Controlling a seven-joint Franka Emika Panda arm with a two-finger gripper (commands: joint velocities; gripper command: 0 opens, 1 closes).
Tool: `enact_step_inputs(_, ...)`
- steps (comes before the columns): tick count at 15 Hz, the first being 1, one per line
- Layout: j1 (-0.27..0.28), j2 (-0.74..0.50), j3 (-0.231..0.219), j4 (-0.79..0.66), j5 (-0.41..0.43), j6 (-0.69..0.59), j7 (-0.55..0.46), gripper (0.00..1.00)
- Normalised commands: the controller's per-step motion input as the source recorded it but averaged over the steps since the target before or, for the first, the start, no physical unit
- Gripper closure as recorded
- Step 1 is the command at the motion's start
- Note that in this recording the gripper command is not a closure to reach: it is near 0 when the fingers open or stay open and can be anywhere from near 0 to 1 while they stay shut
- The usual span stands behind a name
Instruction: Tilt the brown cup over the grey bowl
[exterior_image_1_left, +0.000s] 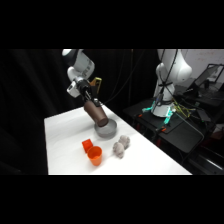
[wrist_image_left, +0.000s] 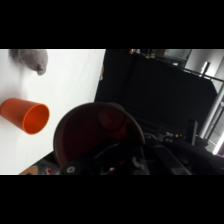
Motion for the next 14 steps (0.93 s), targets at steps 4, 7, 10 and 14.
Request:
enact_step_inputs(4,0.408,-0.78,0.005,-0.58,-0.347,0.71,0.34,0.08)
enact_step_inputs(7,0.432,-0.66,0.214,-0.66,-0.400,0.90,0.46,0.08)
enact_step_inputs(10,0.403,-0.35,0.333,-0.55,-0.445,0.95,0.53,0.08)
enact_step_inputs(14,0.238,-0.03,0.241,-0.28,-0.682,0.65,0.62,0.08)
